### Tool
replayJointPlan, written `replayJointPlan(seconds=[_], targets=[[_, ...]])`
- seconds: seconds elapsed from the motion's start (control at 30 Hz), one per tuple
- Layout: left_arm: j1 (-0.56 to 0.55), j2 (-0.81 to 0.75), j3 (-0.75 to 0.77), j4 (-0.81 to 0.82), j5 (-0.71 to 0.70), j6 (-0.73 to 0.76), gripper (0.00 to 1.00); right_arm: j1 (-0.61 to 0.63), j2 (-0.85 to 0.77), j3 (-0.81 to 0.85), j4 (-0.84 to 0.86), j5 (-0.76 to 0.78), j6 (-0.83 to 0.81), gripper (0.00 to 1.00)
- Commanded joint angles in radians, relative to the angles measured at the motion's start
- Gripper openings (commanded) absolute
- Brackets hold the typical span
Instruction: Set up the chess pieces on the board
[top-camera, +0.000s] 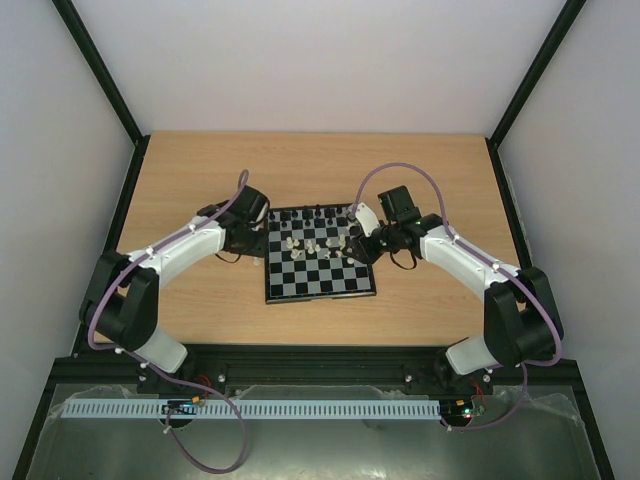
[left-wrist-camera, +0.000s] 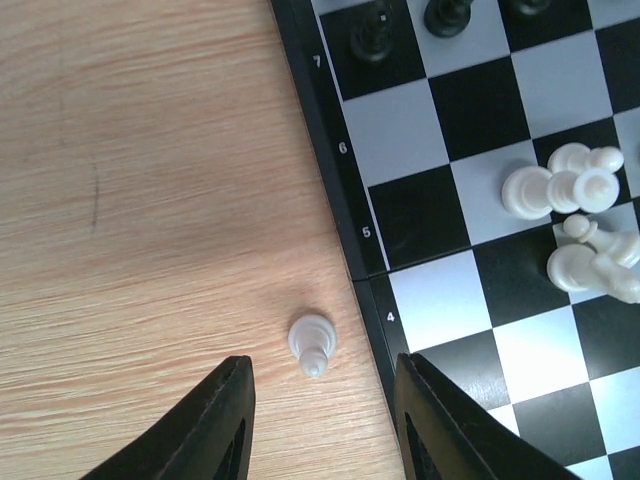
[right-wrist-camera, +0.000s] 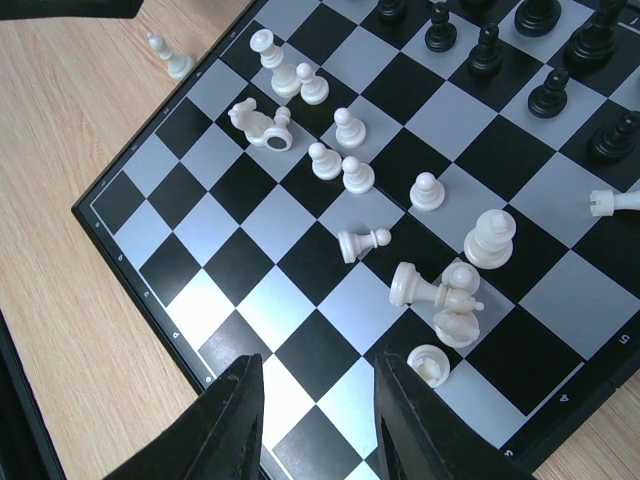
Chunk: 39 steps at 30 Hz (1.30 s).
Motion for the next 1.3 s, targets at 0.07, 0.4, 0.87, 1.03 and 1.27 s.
replayJointPlan(seconds=[0.07, 0.4, 0.87, 1.03, 1.27], targets=[[0.0, 0.045, -0.018, -0.032, 0.031, -0.005, 0.35, -0.003, 0.009, -0.008, -0.015, -0.016, 0.002, 0.33], [0.0, 0.102, -0.028, -0.023, 0.02, -0.005, 0.23, -0.002, 0.012, -0.01, -0.015, -0.008, 0.002, 0.33], [0.0, 0.147, -0.032, 0.006, 0.021, 0.005, 0.16, -0.002, 0.023, -0.009, -0.015, -0.002, 0.0, 0.33], [0.0, 0.148, -0.025, 0.001, 0.011, 0.004, 0.1, -0.003, 0.024, -0.009, -0.015, 0.001, 0.0, 0.33], [-0.046, 0.055, 0.003, -0.056, -0.058, 0.001, 0.06, -0.003, 0.026, -0.009, -0.012, 0.005, 0.002, 0.33]])
